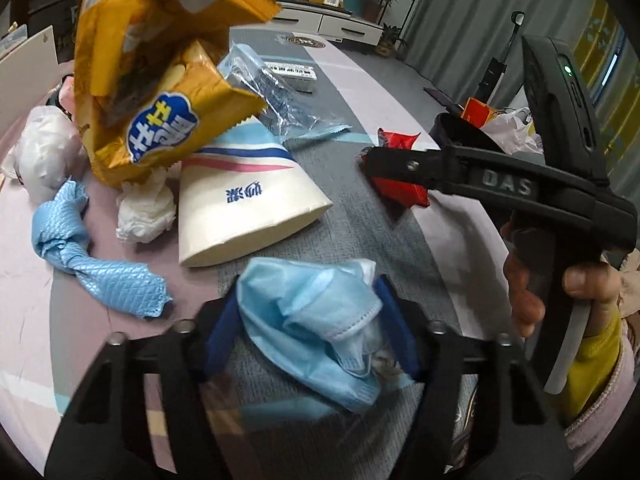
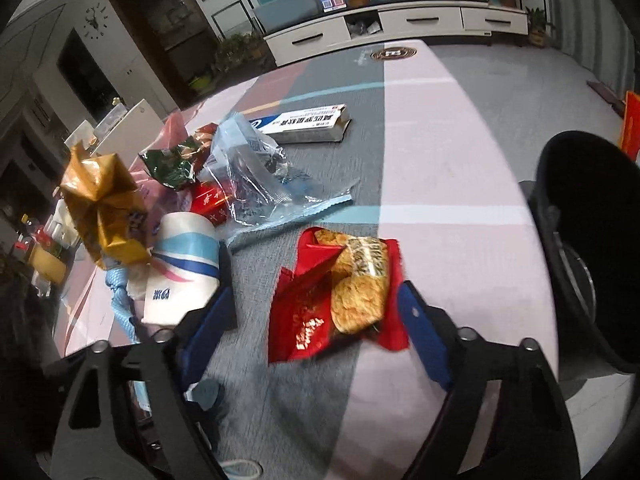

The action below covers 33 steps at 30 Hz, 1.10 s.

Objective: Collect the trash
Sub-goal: 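Grasp the blue face mask with the left tool while the right tool grasps the red wrapper, then carry both items over the black bin and open both tools to drop them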

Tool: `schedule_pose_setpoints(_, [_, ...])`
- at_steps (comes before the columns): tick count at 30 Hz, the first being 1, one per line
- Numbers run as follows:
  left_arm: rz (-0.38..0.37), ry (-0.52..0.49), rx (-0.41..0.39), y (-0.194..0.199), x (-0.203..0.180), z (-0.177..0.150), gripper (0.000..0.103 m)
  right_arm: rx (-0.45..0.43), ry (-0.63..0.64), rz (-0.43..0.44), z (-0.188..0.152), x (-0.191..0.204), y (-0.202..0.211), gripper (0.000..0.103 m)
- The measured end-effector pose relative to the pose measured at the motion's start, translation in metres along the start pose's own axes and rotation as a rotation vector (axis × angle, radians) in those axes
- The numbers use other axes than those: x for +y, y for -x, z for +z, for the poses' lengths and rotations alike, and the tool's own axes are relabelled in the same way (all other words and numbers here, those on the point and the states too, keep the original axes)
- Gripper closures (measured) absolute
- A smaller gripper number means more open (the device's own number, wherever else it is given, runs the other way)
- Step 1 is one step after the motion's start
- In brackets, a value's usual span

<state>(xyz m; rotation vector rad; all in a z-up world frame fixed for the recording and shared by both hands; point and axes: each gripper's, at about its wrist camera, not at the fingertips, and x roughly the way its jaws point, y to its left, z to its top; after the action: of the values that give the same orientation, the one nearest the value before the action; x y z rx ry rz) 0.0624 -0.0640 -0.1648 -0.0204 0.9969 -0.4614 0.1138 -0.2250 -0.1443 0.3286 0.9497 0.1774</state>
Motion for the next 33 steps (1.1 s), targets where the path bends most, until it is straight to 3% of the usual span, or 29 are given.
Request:
schedule_pose_setpoints(2, [0.002,0.008,0.001,-0.004,0.001,0.0,0.054,0.011,0.011,-0.007,-0.001,0.002,-0.004,0.042])
schedule_pose_setpoints(4, [-0.012,0.012,0.0,-0.006,0.001,0.0,0.066,0.018,0.033,-0.045,-0.003,0.004,-0.006,0.052])
schedule_pose_setpoints(9, [-0.029,0.014,-0.011,-0.002,0.003,0.001,0.083,0.007,-0.001,-0.034,-0.006,-0.006,0.002,0.068])
schedule_pose_setpoints(10, [-0.034,0.014,-0.01,0.003,0.006,-0.001,0.084,-0.005,-0.004,-0.034,-0.007,-0.008,0.006,0.074])
schedule_pose_setpoints(13, [-0.056,0.004,-0.023,0.013,0.005,-0.006,0.089,-0.029,-0.016,-0.018,-0.009,-0.009,0.015,0.079])
schedule_pose_setpoints(21, [-0.173,-0.027,-0.106,0.043,-0.017,-0.002,0.09,-0.129,-0.103,0.029,-0.021,-0.028,0.059,0.08])
schedule_pose_setpoints(29, [-0.172,-0.088,-0.156,0.037,-0.064,0.033,0.089,-0.277,-0.273,0.022,-0.022,-0.08,0.107,0.08])
schedule_pose_setpoints(33, [-0.189,-0.138,-0.182,0.025,-0.099,0.058,0.089,-0.352,-0.344,-0.037,-0.023,-0.108,0.126,0.08])
